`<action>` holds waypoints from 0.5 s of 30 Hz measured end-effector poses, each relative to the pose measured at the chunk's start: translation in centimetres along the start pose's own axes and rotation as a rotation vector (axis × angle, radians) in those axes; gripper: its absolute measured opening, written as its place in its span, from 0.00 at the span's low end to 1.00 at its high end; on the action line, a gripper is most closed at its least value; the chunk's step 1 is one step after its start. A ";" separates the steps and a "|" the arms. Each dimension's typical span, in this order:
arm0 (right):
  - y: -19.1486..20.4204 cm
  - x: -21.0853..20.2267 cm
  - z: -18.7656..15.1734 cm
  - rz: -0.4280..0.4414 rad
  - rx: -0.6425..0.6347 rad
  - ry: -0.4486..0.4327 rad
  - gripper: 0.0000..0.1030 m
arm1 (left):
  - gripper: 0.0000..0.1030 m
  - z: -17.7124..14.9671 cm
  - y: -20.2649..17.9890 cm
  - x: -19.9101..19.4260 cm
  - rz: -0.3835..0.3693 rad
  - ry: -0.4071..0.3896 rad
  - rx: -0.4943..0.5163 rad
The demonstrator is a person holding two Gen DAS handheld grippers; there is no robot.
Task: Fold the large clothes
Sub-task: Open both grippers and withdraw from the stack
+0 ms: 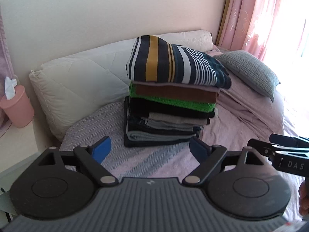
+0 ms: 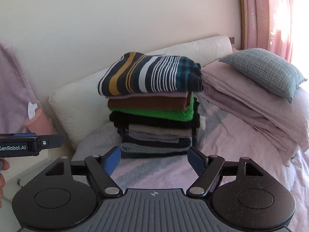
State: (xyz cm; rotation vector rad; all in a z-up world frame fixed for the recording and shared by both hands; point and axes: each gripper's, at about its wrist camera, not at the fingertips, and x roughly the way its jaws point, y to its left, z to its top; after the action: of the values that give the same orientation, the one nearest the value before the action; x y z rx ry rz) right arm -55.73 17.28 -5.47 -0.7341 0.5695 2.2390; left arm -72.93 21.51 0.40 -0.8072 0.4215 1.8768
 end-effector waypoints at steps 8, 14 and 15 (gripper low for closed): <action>0.1 -3.0 -3.1 0.007 -0.015 0.037 0.71 | 0.92 -4.1 -1.6 -3.1 0.008 0.024 -0.004; 0.5 -4.7 -4.6 0.033 -0.038 0.064 0.71 | 0.95 -6.5 -2.4 -4.7 0.032 0.037 -0.003; 0.6 -4.9 -4.7 0.034 -0.043 0.069 0.71 | 0.95 -6.8 -2.5 -5.0 0.034 0.037 -0.005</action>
State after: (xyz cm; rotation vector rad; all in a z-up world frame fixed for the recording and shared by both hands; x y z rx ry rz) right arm -51.63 11.80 -5.69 -0.8316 0.5728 2.2703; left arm -67.03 15.11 -0.87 -0.8441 0.4570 1.8972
